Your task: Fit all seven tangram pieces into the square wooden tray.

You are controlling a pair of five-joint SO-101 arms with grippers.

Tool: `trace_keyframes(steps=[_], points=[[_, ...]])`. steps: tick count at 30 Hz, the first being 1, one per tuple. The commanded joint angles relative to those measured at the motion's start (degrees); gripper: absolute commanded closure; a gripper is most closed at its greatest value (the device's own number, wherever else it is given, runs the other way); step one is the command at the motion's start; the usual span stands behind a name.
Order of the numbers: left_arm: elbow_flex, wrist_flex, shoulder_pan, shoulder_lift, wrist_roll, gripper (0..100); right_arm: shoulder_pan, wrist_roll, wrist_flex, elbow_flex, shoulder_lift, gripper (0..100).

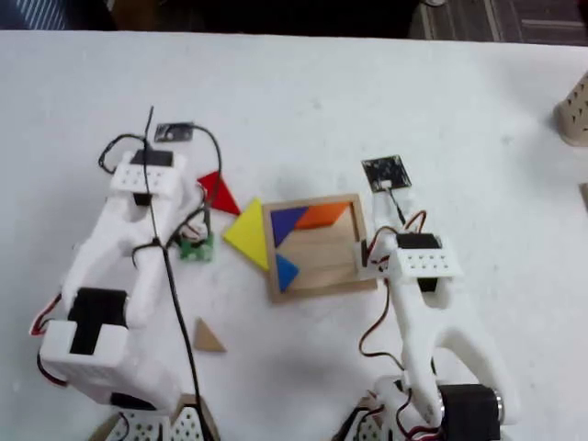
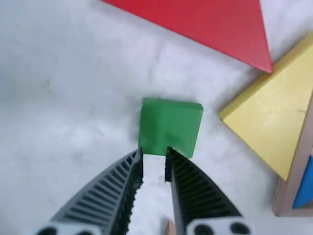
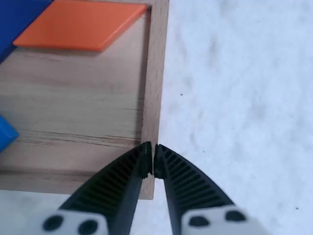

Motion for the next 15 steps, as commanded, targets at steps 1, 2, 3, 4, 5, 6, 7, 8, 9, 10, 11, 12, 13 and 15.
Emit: trace_keyframes(steps=[1,2,3,4,5,6,7,8,9,10,11,12,13,15], points=[[-1.8,-3.2,-0.5,-0.5,-3.2,87,-0.4,0.6,-0.7,-1.1,-2.2,98.1],[-1.8,-4.5,-0.7,-0.4,-3.0,84,-0.4,0.6,-0.7,-1.1,-2.2,98.1],[-1.6,-5.7,-1.5,-0.4,-3.0,82,-0.4,0.6,-0.7,-1.1,-2.2,98.1],[-0.7,-7.0,-2.2,-0.4,-2.9,79,-0.4,0.6,-0.7,-1.1,-2.2,98.1],[0.4,-8.6,-2.7,-0.5,-3.1,76,-0.4,0.6,-0.7,-1.1,-2.2,98.1],[1.8,-10.2,-2.9,-0.4,-3.3,73,-0.4,0.6,-0.7,-1.1,-2.2,98.1],[3.7,-11.9,-2.8,-0.4,-3.4,71,-0.4,0.6,-0.7,-1.1,-2.2,98.1],[5.9,-13.9,-2.6,-0.4,-3.4,69,-0.4,0.6,-0.7,-1.1,-2.2,98.1],[8.2,-16.0,-2.5,-0.4,-3.4,67,-0.4,0.6,-0.7,-1.1,-2.2,98.1],[10.1,-18.0,-2.2,-0.4,-3.4,66,-0.4,0.6,-0.7,-1.1,-2.2,98.1],[11.6,-19.8,-2.1,-0.4,-3.4,66,-0.4,0.6,-0.7,-1.1,-2.2,98.1],[12.5,-20.7,-2.0,-0.4,-3.4,66,-0.4,0.6,-0.7,-1.1,-2.2,98.1],[12.7,-20.5,-2.0,-0.5,-3.4,67,-0.4,0.6,-0.7,-1.1,-2.2,98.1],[12.7,-19.4,-1.8,-0.4,-3.4,69,-0.4,0.6,-0.7,-1.1,-2.2,98.1]])
